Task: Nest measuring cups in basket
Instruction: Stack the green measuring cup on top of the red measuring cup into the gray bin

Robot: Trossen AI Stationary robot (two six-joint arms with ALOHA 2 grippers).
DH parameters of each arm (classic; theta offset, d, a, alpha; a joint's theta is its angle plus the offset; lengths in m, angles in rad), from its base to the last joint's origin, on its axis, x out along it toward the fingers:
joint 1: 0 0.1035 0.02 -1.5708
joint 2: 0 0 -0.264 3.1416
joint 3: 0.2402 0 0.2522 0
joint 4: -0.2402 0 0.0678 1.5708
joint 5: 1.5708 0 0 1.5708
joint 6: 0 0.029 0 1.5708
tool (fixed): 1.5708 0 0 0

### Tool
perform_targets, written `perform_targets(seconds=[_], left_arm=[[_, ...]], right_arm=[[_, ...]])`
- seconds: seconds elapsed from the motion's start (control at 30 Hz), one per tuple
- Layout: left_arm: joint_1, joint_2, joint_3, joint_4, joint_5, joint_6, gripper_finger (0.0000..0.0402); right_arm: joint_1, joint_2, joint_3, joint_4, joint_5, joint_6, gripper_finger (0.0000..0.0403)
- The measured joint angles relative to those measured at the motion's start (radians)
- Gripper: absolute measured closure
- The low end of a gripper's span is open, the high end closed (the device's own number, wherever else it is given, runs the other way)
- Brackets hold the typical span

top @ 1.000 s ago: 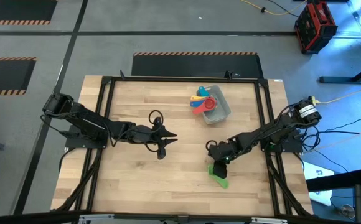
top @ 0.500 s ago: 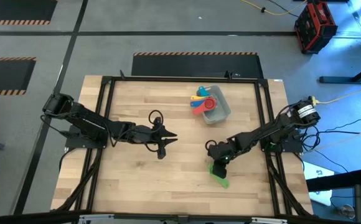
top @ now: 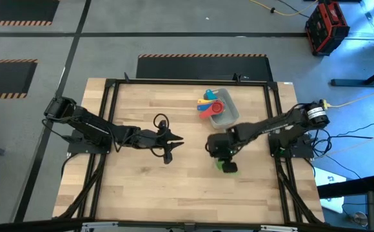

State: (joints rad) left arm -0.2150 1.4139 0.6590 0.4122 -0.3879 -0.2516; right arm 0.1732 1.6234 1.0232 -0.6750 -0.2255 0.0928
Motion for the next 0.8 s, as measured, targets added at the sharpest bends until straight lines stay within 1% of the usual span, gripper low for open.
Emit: perform_targets(seconds=[0.1, 0.2, 0.27, 0.4, 0.47, 0.53, 0.6, 0.73, 0.8], left_arm=[[0.0, 0.0, 0.0, 0.0, -0.022, 0.0, 0.032], [0.0, 0.0, 0.0, 0.0, -0.029, 0.0, 0.032], [0.0, 0.0, 0.0, 0.0, -0.03, 0.0, 0.032], [0.0, 0.0, 0.0, 0.0, -0.03, 0.0, 0.032], [0.0, 0.0, 0.0, 0.0, -0.031, 0.0, 0.032], [0.0, 0.0, 0.0, 0.0, -0.033, 0.0, 0.032], [0.0, 0.0, 0.0, 0.0, -0.037, 0.0, 0.032], [0.0, 0.0, 0.0, 0.0, -0.039, 0.0, 0.032], [0.0, 0.0, 0.0, 0.0, -0.039, -0.001, 0.032]], right_arm=[[-0.05, 0.0, 0.098, -0.121, 0.076, -0.209, 0.0391], [-0.101, -0.002, 0.188, -0.216, 0.199, -0.385, 0.0384], [-0.143, -0.002, 0.235, -0.244, 0.291, -0.479, 0.0381], [-0.242, -0.002, 0.306, -0.257, 0.45, -0.571, 0.0389], [-0.299, -0.002, 0.332, -0.254, 0.484, -0.591, 0.0391], [-0.356, -0.002, 0.347, -0.241, 0.486, -0.576, 0.0389], [-0.406, -0.002, 0.355, -0.231, 0.487, -0.496, 0.0386], [-0.484, -0.003, 0.356, -0.237, 0.484, -0.235, 0.0391], [-0.514, -0.003, 0.356, -0.237, 0.447, -0.113, 0.0391]])
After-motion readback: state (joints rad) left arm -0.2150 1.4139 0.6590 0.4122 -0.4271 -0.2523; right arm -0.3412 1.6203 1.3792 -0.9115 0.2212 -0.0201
